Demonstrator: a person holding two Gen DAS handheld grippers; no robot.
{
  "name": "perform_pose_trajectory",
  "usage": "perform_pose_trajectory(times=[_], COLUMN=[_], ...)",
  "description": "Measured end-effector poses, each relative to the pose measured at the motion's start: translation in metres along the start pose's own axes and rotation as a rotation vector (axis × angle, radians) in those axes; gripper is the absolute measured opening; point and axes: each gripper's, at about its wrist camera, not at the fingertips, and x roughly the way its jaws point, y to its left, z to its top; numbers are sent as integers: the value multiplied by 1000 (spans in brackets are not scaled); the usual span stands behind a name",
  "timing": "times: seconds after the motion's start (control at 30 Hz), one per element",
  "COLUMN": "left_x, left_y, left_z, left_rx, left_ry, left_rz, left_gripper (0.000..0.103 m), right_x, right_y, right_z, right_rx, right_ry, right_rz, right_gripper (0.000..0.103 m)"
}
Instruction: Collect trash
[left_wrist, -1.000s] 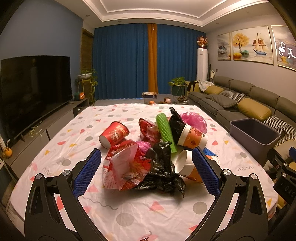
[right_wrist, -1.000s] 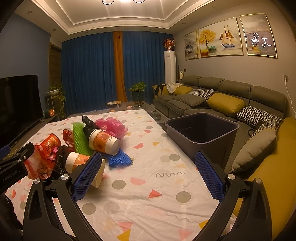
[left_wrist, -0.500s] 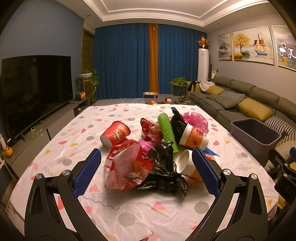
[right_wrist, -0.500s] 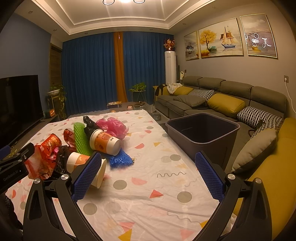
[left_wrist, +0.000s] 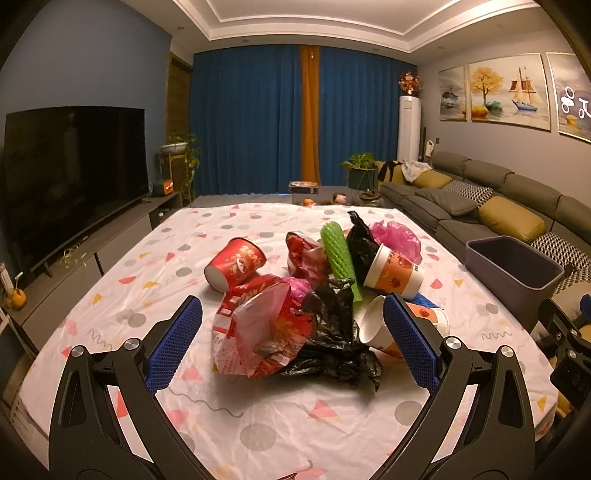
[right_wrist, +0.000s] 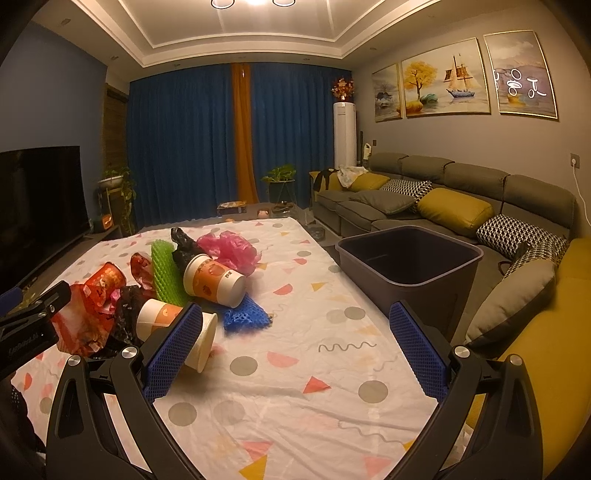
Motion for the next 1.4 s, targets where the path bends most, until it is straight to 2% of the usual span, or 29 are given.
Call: perform_pose_trajectory(times=[1.17, 1.4], left_x=[5, 11], left_y=[6, 23], left_z=[-3, -12], left_rx=[-10, -22], left_ry=[0, 0], left_rz=[-1, -3], left_gripper=[97, 91], right_x=[3, 7], right_y=[6, 14], right_z=[-6, -9], right_rx=[-16, -29], right_ry=[-6, 3], right_rz=[37, 58], right_gripper=[98, 98])
